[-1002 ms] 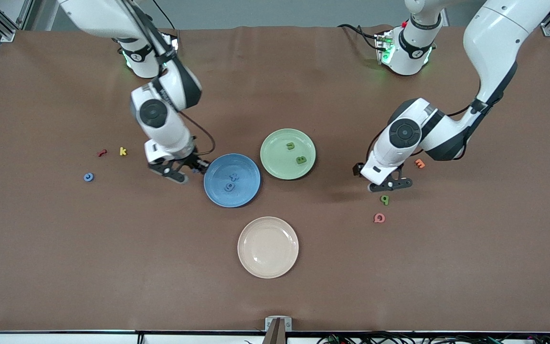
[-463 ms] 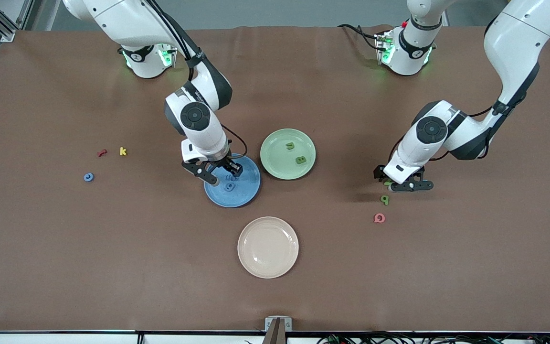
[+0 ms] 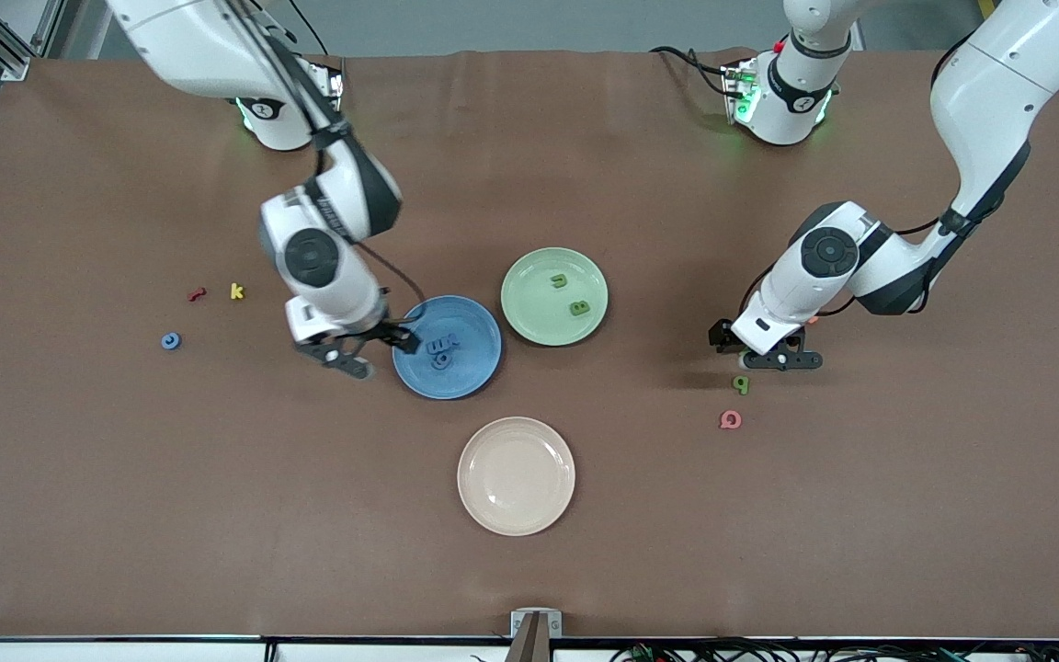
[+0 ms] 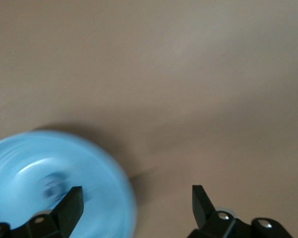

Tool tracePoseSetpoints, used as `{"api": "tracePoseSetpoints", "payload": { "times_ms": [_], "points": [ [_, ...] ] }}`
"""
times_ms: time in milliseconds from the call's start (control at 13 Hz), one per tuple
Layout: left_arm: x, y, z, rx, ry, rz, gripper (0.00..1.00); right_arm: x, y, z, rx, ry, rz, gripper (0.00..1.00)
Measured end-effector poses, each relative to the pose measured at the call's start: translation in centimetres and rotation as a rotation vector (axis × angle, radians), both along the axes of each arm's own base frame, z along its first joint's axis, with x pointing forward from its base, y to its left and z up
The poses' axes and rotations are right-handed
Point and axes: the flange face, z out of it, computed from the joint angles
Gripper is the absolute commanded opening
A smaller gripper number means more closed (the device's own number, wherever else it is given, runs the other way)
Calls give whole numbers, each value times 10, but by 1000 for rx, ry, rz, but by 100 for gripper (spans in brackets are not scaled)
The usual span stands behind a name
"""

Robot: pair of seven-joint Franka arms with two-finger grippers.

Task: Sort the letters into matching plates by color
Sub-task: 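Grasp the blue c with the right gripper while the left gripper grasps the z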

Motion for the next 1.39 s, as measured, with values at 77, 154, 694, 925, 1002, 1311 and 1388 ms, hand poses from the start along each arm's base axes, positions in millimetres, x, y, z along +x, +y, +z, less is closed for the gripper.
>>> {"api": "tracePoseSetpoints", "payload": {
  "times_ms": [77, 154, 694, 925, 1002, 1311, 1388],
  "points": [
    [1, 3, -3, 1, 1, 1, 99, 6, -49, 7, 2, 1, 45, 74],
    [2, 5, -5, -1, 2, 4, 99, 10, -99, 11, 5, 5, 91, 71],
    [7, 10, -11, -1, -5, -2, 57, -19, -337, -7, 31, -17, 265, 69],
    [9, 10, -9, -2, -10, -2, 37, -29, -372, -20, 30, -38, 291, 69],
    [9, 9, -8, -2, -12, -2, 33, -30, -376, -28, 31, -41, 296, 69],
    [9, 9, -8, -2, -13, -2, 29, -29, -374, -53, 35, -56, 328, 69],
    [9, 9, -8, -2, -13, -2, 29, -29, -375, -59, 36, -59, 334, 69]
  ]
}}
